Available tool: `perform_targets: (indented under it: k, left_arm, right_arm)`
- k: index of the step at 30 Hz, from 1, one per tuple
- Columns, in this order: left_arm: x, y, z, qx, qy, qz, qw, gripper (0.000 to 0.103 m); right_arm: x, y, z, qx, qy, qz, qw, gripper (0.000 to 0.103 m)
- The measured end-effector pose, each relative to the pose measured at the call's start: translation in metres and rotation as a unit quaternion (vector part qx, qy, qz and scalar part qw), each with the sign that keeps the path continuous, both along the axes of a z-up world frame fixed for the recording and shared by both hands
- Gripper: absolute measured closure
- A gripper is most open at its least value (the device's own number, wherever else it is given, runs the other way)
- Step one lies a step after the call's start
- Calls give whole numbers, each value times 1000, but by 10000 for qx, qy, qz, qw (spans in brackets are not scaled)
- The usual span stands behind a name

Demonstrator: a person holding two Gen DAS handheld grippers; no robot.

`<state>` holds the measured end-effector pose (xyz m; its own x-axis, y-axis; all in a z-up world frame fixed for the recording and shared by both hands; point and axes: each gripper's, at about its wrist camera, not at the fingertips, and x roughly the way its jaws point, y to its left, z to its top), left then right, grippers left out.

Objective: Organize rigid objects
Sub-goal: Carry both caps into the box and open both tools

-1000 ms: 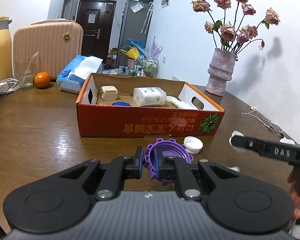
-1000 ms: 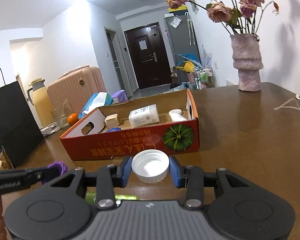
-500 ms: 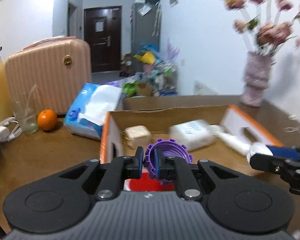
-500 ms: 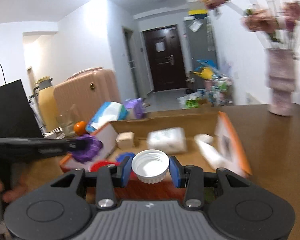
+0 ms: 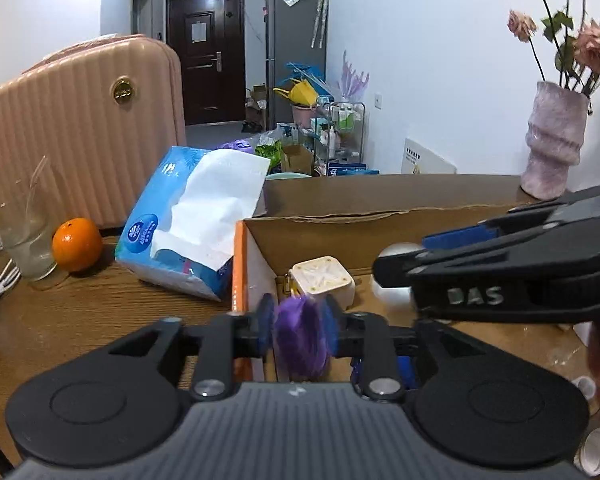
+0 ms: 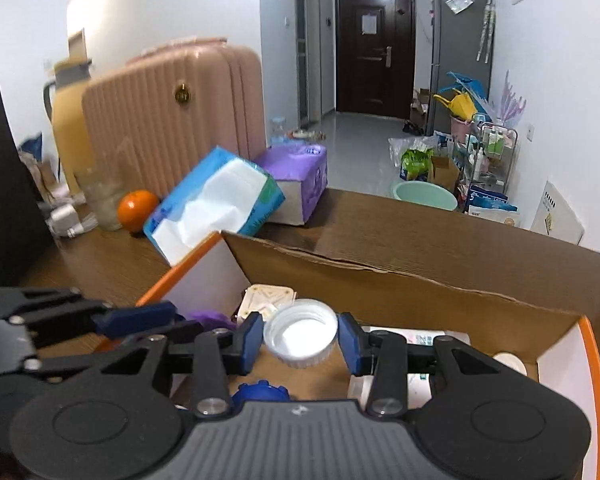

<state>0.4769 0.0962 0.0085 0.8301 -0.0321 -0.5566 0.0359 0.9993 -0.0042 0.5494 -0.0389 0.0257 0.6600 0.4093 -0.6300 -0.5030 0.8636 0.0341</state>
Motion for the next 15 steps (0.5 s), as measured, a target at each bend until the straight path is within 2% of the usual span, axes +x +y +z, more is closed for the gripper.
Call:
perform_targets:
  k: [2, 5, 7, 9, 10, 11, 15]
  left_arm:
    - [-2, 0, 2, -9, -46, -35, 10000, 67]
    - [-8, -2, 6, 39, -98, -118, 9999, 55]
    - [-14, -3, 9, 39, -156, -142, 9998, 51]
    - [-23, -4, 15, 122, -260, -141, 9995, 42]
    - [-28, -4, 18, 135, -354, -125, 9992, 33]
    - [-36, -3, 21, 112, -472, -162, 9987, 30]
    - [-65, -5, 34, -38, -625, -239, 9978, 27]
  right_arm:
    - [2, 4, -3, -15, -24, -40, 10000, 50]
    - [3, 3, -5, 37, -80, -178, 9998, 50]
    - [1, 1, -2, 131, -109, -250, 9995, 50]
    - [-6, -4, 7, 125, -207, -302, 9993, 48]
    - [-11, -5, 13, 124, -267, -313, 9991, 47]
    - [-15, -8, 19, 141, -318, -303, 9989, 46]
    - [-41, -27, 45, 247, -596, -371, 9972, 39]
